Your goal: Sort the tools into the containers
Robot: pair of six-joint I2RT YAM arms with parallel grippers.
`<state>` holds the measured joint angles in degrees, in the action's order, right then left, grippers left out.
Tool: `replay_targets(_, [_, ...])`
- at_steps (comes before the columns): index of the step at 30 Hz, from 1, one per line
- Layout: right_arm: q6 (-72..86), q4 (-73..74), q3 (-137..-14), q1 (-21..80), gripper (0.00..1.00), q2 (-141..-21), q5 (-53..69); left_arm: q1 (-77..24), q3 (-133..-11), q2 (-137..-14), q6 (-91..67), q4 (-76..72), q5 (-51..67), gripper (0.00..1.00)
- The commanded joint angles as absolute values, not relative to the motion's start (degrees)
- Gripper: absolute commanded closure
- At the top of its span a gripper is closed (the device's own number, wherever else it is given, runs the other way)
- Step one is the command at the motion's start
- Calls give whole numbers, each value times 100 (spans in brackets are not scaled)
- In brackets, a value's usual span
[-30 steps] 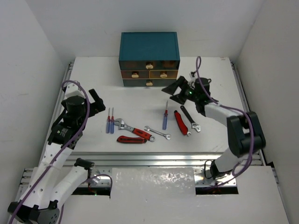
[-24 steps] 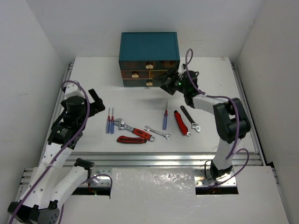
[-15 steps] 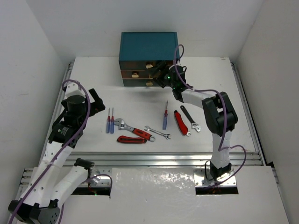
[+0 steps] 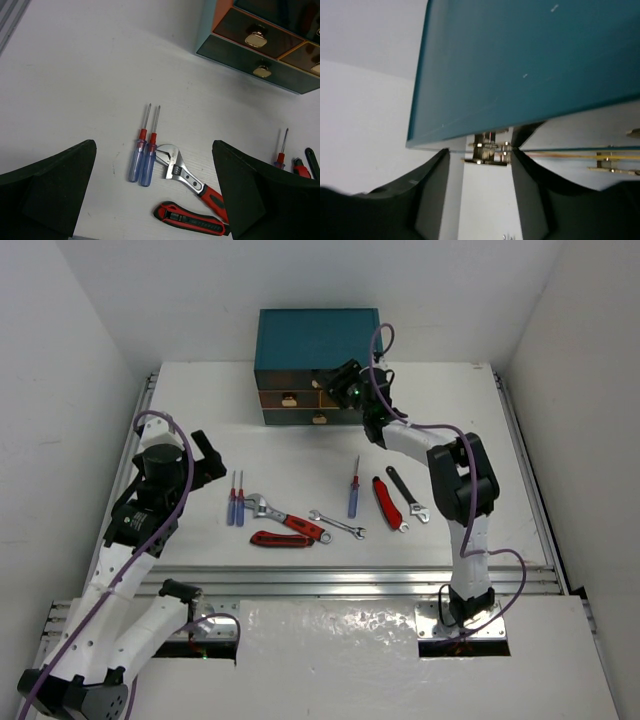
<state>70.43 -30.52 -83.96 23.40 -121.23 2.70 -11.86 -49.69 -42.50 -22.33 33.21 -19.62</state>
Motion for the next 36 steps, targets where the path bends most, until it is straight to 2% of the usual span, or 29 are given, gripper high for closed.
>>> replay_targets(1, [7137,-3120,-8762,2364,51,-12252,62,-1107,-4948,-4219,-2171,3103,-1872,0])
replay_targets(5, [7110,-3050,-8877,2355,62,-12278,53,-1099,-4939,-4219,-2162,3094,-1837,0])
replay_targets(6, [7110,-3041,-8886,2364,66,-12278,88,-1099,-4939,-4219,-2162,3085,-1828,0])
replay_targets(8, [7137,-3076,-8833,2373,81,-12252,132,-1099,-4939,-4210,-2153,3076,-1811,0])
replay_targets(10, [7189,-3234,-8570,2408,90,-12112,114,-1099,-4939,-4210,-2153,3076,-1810,0])
replay_targets(24, [7594,-4842,-5837,2716,87,-10820,334,-1099,-4931,-4157,-2162,3085,-1837,0])
replay_targets(26, [7664,-4991,-5520,2742,84,-10610,439,-1107,-4931,-4157,-2162,3094,-1846,0])
replay_targets(29, [7690,-5019,-5291,2777,72,-10390,501,-1099,-4931,-4131,-2171,3103,-1872,0])
replay_targets(30, [7673,-4871,-5326,2777,57,-10354,571,-1107,-4931,-4122,-2171,3103,-1872,0])
replay_targets(31, [7647,-4869,-5352,2777,53,-10319,597,-1107,-4931,-4122,-2171,3103,-1881,0])
replay_targets(34, [7498,-4493,-5457,2777,27,-10178,782,-1107,-4931,-4122,-2180,3120,-1907,0])
replay_targets(36, [7323,-4308,-5484,2786,16,-9994,1009,-1107,-4931,-4131,-2188,3120,-1925,0])
